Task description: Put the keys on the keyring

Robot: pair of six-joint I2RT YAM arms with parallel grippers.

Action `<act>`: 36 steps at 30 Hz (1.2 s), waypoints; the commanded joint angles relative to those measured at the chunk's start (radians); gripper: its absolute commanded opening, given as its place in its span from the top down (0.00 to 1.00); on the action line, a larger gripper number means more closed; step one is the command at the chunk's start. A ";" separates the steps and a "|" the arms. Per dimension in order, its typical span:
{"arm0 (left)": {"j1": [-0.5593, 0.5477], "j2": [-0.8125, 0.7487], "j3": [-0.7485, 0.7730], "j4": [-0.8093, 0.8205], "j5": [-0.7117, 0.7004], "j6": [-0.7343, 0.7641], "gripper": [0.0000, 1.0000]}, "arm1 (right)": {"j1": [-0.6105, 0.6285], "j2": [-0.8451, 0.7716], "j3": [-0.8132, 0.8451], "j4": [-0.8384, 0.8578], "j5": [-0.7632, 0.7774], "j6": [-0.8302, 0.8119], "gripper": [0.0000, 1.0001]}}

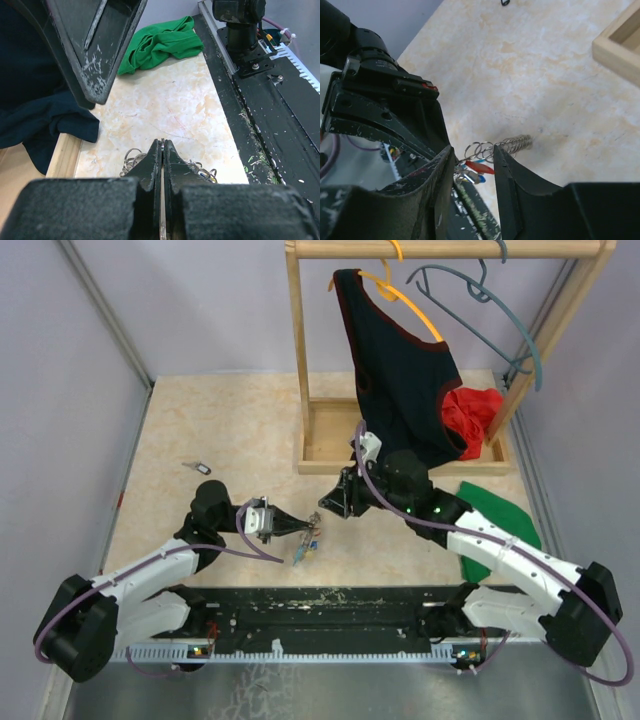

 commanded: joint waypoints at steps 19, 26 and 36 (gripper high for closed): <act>0.002 -0.003 0.008 0.057 0.041 -0.006 0.99 | -0.003 0.165 0.061 -0.079 -0.036 0.378 0.70; 0.001 -0.003 0.007 0.064 0.043 -0.012 0.99 | -0.001 0.182 0.037 -0.047 -0.048 0.399 0.70; 0.001 0.005 0.004 0.068 0.048 -0.015 0.99 | -0.002 0.190 0.016 0.025 -0.090 0.429 0.77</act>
